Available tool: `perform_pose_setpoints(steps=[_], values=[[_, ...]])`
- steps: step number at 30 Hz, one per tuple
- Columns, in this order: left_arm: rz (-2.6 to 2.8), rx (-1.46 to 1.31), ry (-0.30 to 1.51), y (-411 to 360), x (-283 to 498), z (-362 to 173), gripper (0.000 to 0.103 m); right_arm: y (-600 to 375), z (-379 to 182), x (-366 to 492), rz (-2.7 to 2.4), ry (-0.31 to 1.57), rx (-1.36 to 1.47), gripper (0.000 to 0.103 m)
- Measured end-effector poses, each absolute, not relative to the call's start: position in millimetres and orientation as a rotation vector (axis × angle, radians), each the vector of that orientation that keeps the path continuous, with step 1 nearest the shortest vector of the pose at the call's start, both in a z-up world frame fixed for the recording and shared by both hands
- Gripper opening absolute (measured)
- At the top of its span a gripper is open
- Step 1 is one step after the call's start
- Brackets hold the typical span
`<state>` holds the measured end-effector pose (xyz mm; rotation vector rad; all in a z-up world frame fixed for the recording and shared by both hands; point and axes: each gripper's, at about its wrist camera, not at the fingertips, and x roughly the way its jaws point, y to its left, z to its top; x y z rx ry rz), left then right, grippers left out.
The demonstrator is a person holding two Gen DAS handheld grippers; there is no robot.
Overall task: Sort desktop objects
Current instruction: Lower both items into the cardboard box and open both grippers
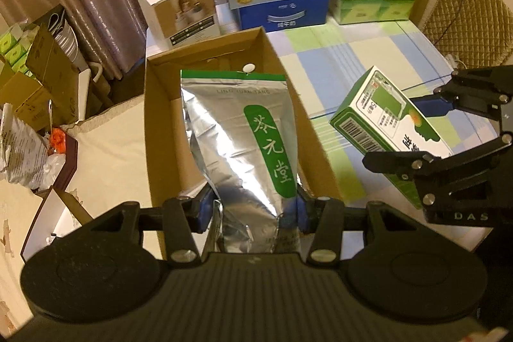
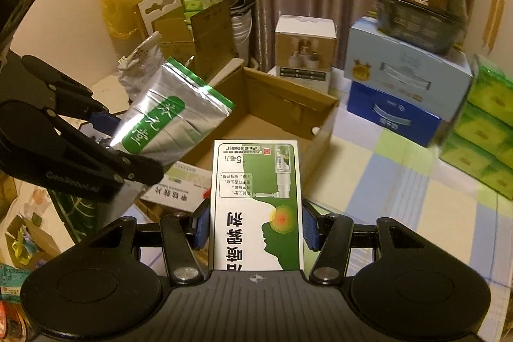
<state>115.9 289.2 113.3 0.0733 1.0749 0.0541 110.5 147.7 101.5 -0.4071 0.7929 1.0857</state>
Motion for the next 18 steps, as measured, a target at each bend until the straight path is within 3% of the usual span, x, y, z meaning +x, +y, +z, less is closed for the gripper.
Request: perform_pose_setpoints(steps=[18], values=[[0.057,0.031,1.08,330,147,96,0.044,194,81,136,1.089,0.822,-0.388,0.052]])
